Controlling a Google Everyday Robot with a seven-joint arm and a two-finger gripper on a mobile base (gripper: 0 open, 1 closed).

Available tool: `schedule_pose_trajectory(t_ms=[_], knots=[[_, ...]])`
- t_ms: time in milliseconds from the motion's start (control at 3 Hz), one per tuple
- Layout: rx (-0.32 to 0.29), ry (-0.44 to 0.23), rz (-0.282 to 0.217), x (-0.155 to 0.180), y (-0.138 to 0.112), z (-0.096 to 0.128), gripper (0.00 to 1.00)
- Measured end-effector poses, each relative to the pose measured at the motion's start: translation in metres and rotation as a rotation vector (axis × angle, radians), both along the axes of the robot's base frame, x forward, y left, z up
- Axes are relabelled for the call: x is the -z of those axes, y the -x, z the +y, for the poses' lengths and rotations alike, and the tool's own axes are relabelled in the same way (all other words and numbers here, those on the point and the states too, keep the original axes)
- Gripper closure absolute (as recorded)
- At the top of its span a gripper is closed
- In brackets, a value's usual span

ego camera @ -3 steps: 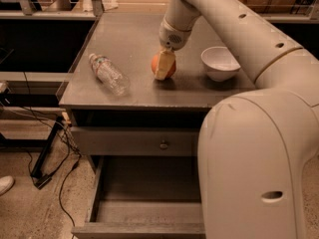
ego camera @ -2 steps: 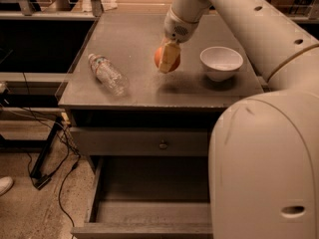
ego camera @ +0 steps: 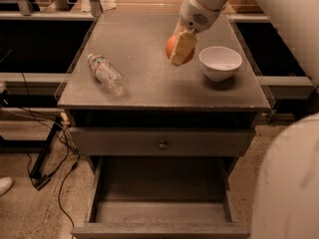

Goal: Place orange into middle drawer

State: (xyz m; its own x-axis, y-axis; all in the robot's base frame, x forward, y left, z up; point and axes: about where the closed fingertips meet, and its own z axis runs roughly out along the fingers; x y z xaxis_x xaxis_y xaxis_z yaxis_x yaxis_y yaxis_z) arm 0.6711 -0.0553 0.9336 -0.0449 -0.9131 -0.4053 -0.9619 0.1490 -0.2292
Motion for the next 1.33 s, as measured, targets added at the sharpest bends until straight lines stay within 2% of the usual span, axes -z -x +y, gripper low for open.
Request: schedule_pose_trajectory(t_ms=[333,667,1000,1333], knots=[[0.010,-0.023,-0.011,-0.015,0.037,-0.012,1.00],[0.010,-0.023,-0.010,-0.015,0.037,-0.012,1.00],[0.018,-0.030,0.024,-0.003,0.055,-0.015,1.00],[0.068,-0.015,0.067,0.008,0.096,-0.031,1.00]])
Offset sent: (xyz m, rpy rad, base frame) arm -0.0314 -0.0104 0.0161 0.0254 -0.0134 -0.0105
